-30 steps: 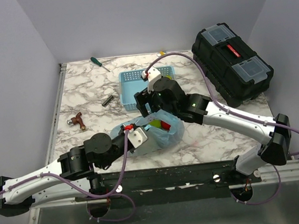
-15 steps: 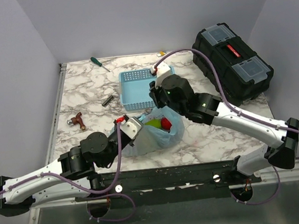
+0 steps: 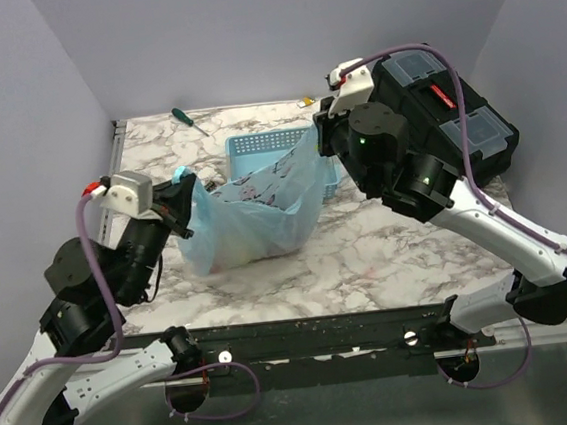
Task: Take the fake fruits out of the plastic bag
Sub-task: Adjust the plastic bag at the center of the board.
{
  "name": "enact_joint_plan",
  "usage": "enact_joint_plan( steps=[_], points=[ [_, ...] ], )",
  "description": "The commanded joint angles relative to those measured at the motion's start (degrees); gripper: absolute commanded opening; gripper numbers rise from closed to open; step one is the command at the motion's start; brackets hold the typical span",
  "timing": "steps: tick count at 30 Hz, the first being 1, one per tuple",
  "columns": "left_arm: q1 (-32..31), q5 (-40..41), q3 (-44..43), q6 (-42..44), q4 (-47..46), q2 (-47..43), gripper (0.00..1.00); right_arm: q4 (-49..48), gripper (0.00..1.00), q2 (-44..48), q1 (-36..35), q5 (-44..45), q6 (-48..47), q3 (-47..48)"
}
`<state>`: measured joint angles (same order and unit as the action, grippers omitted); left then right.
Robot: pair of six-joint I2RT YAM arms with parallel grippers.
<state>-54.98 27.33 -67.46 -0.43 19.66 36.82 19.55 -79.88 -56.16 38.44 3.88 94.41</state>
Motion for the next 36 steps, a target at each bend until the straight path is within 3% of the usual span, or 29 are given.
enact_joint_plan(
  steps=[1,12,20,26,33,36],
  points=[
    [1.45,-2.11,-1.33,-2.49,2.47,-2.65,0.0,-0.04,0.01,4.02,4.01,2.1,-0.91,-2.13],
    [3.91,-0.23,-3.02,-3.2,5.37,1.24,0.0,0.04,0.01,0.95,5.34,-4.59,0.11,1.06],
    [7.15,-3.59,-5.29,-2.83,7.2,1.24,0.0,-0.24,0.01,0.86,5.34,-4.86,-1.11,4.18],
    [7.3,-4.12,-1.07,-6.35,8.09,-2.64,0.0,-3.19,0.01,-1.74,5.36,-15.29,3.95,0.76],
    [7.32,2.45,-3.6,-3.12,13.32,-5.99,0.0,-5.14,0.01,-13.67,5.36,-28.43,8.22,13.7],
    [7.3,1.03,-3.85,-4.86,15.22,-7.02,0.0,-4.46,0.01,-18.56,5.36,-32.36,8.66,20.33]
  ],
)
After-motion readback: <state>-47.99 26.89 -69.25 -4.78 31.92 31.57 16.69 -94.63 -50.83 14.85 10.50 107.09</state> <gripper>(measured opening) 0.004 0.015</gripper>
